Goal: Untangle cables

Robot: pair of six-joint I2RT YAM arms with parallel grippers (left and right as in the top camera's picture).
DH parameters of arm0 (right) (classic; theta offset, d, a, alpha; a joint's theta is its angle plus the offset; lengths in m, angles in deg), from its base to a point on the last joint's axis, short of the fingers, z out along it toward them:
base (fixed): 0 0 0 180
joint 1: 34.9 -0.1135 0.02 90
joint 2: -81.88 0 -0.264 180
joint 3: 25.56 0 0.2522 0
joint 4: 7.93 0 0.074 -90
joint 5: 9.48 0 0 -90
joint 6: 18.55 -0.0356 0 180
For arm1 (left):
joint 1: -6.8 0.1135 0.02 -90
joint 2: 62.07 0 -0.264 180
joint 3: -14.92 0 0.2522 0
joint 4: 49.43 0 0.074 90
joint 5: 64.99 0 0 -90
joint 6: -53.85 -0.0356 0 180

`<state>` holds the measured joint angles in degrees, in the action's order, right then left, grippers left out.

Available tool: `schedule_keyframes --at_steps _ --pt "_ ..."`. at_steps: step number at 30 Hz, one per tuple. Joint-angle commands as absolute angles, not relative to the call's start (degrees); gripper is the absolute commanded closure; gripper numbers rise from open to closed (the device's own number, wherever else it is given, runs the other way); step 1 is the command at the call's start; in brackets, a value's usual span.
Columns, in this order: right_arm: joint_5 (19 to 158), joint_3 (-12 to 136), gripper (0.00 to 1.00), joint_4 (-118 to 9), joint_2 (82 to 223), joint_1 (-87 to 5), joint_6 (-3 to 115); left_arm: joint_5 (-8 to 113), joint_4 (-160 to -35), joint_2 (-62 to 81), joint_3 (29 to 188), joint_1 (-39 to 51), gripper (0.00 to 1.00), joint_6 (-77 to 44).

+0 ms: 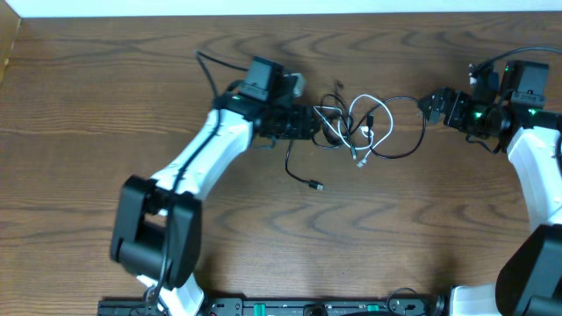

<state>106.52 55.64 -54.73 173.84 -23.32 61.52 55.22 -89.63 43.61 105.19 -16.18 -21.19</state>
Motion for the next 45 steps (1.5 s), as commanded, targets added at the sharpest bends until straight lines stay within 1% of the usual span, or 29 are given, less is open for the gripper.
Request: schedule_keyframes --at_steps 1,4,6,10,11,12,14,18,19,20,21,25,27,35,40,45 --pt "105.74 55.68 0.01 -54.97 173.31 -24.39 61.19 53.85 -80.71 46.04 105.72 -20.77 0.38 -21.96" --pt "105.71 55.68 0.01 -54.64 173.36 -25.38 60.43 51.07 -75.31 47.88 105.72 -24.03 0.37 -21.30" --pt "105.69 55.68 0.01 -53.50 173.38 -27.04 59.27 47.18 -74.59 50.04 105.72 -25.73 0.37 -19.36" --pt "104.58 55.68 0.01 -53.15 173.38 -30.03 59.29 47.18 -74.18 54.70 105.72 -26.78 0.38 -19.36" --pt "104.56 55.68 0.01 -53.20 173.38 -30.71 59.33 47.20 -74.13 55.48 105.72 -26.76 0.54 -19.36" --pt "104.58 55.66 0.01 -53.22 173.38 -31.26 59.75 47.20 -74.00 55.90 105.72 -26.76 0.63 -19.38" --pt "104.40 55.68 0.01 -53.44 173.38 -32.07 60.08 47.20 -73.78 56.07 105.72 -26.76 0.66 -19.38" --pt "104.42 55.68 0.01 -53.41 173.38 -34.06 61.47 46.79 -73.11 56.44 105.72 -26.78 0.65 -19.47" --pt "104.40 55.68 0.02 -53.41 173.38 -34.67 62.11 46.77 -73.11 56.60 105.72 -26.78 0.68 -19.62" --pt "104.14 55.68 0.02 -53.39 173.38 -35.28 62.33 46.77 -73.11 56.66 105.72 -26.78 0.78 -19.62" --pt "103.64 55.68 0.02 -53.37 173.38 -35.80 62.33 46.79 -73.11 56.66 105.72 -26.78 0.92 -19.62" --pt "102.13 55.68 0.02 -53.35 173.38 -36.77 62.30 47.05 -73.17 56.66 105.72 -26.78 0.93 -19.64" --pt "102.00 55.68 0.02 -53.31 173.38 -36.66 62.30 49.02 -73.09 56.66 105.72 -26.76 0.93 -19.66" --pt "99.86 55.68 0.01 -53.11 173.38 -36.35 62.30 48.95 -73.09 56.66 105.72 -26.76 0.93 -20.06" --pt "94.11 55.66 0.01 -53.00 173.40 -36.18 60.53 48.95 -73.09 56.66 105.72 -26.76 0.93 -20.38" --pt "93.93 55.64 0.01 -52.04 174.04 -36.07 60.58 48.97 -73.11 56.66 105.72 -26.76 0.92 -20.93"
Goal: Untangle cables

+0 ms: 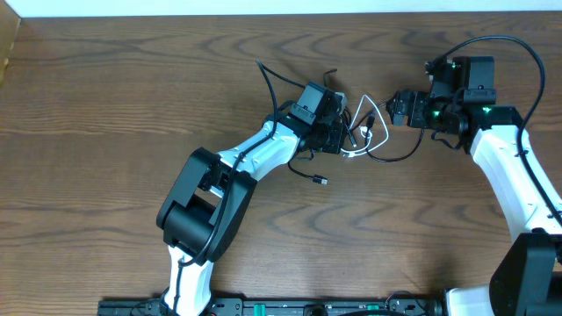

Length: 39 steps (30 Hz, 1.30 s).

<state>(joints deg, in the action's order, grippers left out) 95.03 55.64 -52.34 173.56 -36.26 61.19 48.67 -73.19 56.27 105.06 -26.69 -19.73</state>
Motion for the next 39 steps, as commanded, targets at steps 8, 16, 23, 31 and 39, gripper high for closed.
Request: schedule_keyframes --at_steps 8,16,23,31,39 --pt "88.95 55.64 0.01 -53.22 174.82 -35.35 57.08 50.07 -73.09 56.66 105.72 -25.77 0.92 -21.11" --pt "87.94 55.57 0.01 -54.90 174.84 -35.30 54.26 49.80 -72.10 56.66 105.72 -25.36 0.92 -21.08" --pt "87.97 55.57 0.01 -55.45 174.84 -35.32 54.28 49.83 -72.34 56.66 105.72 -25.40 0.84 -21.06" --pt "88.14 55.57 0.01 -55.82 174.84 -35.32 53.43 49.85 -72.50 56.66 105.72 -25.40 0.51 -21.06" --pt "88.60 55.57 0.01 -56.23 174.84 -35.37 53.43 49.85 -72.50 56.66 105.72 -25.40 0.43 -21.06"
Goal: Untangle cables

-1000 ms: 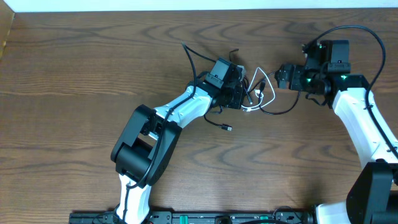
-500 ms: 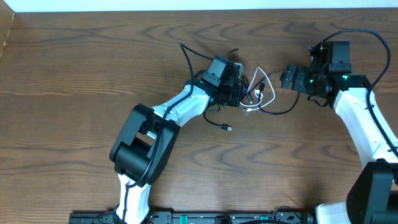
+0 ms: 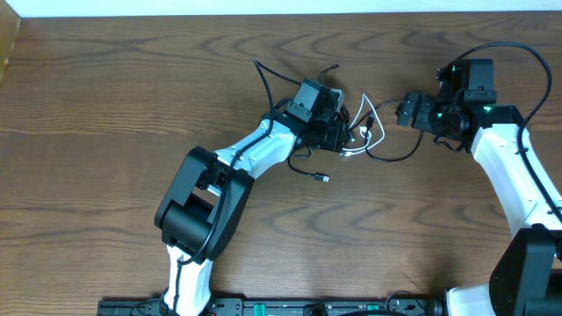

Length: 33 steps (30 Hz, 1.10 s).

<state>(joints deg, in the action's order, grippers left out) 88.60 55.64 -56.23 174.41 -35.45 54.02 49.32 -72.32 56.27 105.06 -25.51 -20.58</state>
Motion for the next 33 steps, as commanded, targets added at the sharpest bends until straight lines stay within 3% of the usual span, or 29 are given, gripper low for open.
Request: schedule_keyframes --at_steps 1,4,33 --pt "88.62 55.57 0.01 -56.23 174.84 -35.37 53.43 49.85 -72.50 56.66 105.72 -25.40 0.43 -21.06" --pt "88.60 55.57 0.01 -56.19 174.84 -35.37 53.43 49.85 -72.50 56.66 105.72 -25.40 0.38 -21.06" --pt "88.60 55.57 0.01 -55.58 174.82 -35.37 53.47 50.04 -72.52 56.66 105.72 -25.42 0.30 -20.86"
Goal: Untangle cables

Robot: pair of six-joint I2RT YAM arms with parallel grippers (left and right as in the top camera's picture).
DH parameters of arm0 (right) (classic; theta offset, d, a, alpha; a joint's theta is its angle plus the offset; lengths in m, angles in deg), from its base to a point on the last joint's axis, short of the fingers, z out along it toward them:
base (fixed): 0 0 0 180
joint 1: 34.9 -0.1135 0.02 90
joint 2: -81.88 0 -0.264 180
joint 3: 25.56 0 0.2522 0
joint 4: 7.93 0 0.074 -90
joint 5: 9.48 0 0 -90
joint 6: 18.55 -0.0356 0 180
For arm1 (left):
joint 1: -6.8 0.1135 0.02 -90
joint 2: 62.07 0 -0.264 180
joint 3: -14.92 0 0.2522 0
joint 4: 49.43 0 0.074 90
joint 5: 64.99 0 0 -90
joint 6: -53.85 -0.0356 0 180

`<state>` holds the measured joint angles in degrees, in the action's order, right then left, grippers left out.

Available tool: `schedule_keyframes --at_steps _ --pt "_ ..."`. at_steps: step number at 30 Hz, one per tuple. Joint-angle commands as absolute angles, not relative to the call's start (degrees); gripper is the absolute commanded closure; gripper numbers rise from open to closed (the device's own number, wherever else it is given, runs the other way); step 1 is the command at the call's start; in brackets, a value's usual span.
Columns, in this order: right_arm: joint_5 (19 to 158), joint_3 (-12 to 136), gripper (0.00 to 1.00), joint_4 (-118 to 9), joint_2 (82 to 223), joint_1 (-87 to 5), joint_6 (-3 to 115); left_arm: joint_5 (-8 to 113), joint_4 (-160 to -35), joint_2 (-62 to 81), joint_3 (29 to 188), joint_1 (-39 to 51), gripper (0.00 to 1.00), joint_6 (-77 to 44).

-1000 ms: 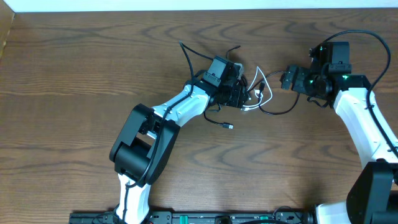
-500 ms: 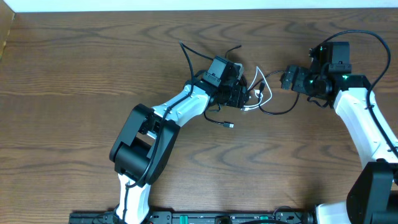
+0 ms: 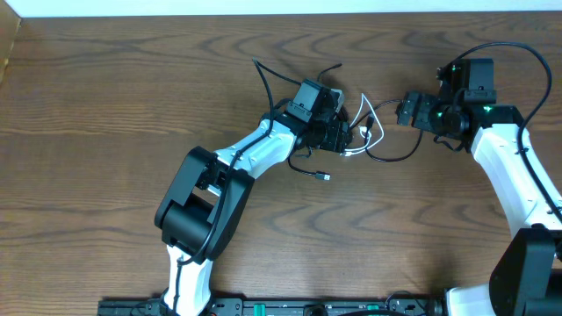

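A tangle of thin black and white cables point(image 3: 358, 133) lies at the table's middle back. My left gripper point(image 3: 341, 133) sits at its left side, its fingers buried in the strands and apparently shut on them. A white loop point(image 3: 376, 132) sticks out to the right. A black loop point(image 3: 393, 159) curves from the tangle up to my right gripper point(image 3: 404, 112), which looks shut on that cable's end. A black lead ending in a plug point(image 3: 324, 178) trails toward the front below the left gripper.
The wooden table point(image 3: 105, 175) stretches out on all sides of the tangle. The left arm's own black wire point(image 3: 263, 75) arcs behind its wrist, and the right arm's wire point(image 3: 514, 48) loops over its wrist. A white wall edge runs along the back.
At first the tangle lay spread out between my two grippers, left gripper at its left edge, right gripper far right with the black cable. Then both had moved inward and the tangle was bunched at the left fingers. The right gripper then shifted slightly right and has held there.
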<state>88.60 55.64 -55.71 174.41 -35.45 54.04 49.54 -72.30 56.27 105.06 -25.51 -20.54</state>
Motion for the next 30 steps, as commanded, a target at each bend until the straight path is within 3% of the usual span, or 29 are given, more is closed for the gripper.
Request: schedule_keyframes --at_steps 1,9,15,30 --pt "88.60 55.57 0.01 -55.58 174.84 -35.37 53.50 50.04 -72.52 56.66 105.72 -25.42 0.29 -20.86" --pt "88.60 55.57 0.01 -55.56 174.84 -35.37 53.50 50.04 -72.52 56.66 105.72 -25.42 0.15 -20.86" --pt "88.60 55.57 0.01 -55.56 174.84 -35.37 53.50 50.04 -72.50 56.66 105.72 -25.49 0.11 -20.89" --pt "88.60 55.57 0.01 -55.53 174.84 -35.37 53.50 50.02 -72.04 56.66 105.72 -26.06 0.10 -20.91"
